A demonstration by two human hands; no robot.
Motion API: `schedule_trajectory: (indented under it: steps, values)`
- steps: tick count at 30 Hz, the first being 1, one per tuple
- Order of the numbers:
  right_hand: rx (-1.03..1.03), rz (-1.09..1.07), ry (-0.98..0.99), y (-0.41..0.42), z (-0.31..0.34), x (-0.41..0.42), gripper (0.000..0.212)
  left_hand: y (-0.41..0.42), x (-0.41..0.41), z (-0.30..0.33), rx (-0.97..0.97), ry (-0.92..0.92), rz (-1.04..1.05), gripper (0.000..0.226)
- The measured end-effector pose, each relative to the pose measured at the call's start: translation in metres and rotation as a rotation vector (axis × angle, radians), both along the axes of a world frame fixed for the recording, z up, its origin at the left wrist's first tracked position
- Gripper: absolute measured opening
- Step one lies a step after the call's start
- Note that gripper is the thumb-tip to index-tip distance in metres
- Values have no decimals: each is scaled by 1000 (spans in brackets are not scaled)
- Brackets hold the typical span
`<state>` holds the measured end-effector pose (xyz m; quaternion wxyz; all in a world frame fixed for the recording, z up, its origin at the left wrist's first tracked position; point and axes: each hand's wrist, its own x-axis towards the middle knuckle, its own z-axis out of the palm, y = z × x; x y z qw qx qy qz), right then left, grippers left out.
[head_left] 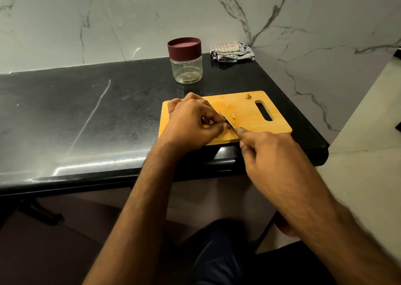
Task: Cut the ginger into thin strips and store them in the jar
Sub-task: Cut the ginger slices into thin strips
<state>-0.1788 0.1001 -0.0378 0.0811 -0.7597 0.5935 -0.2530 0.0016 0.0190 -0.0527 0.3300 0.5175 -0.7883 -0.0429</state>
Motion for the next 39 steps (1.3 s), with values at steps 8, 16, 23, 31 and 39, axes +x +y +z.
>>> schedule_trajectory:
  steps: [8,16,23,31,39]
  values:
    - [3,-39,-34,19,-6,-22,38,4,1,2,24,41,-8,8]
    - [0,-35,-52,8,-9,-21,39,9,-9,3,33,-183,-30,18]
    - [-27,-13,-60,13,-11,-28,39,7,-7,1,37,-116,-38,26]
    - [-3,-10,-131,12,-10,-20,40,7,-4,5,101,86,51,10]
    - [2,1,-111,17,-10,-14,41,7,-3,5,94,72,42,8]
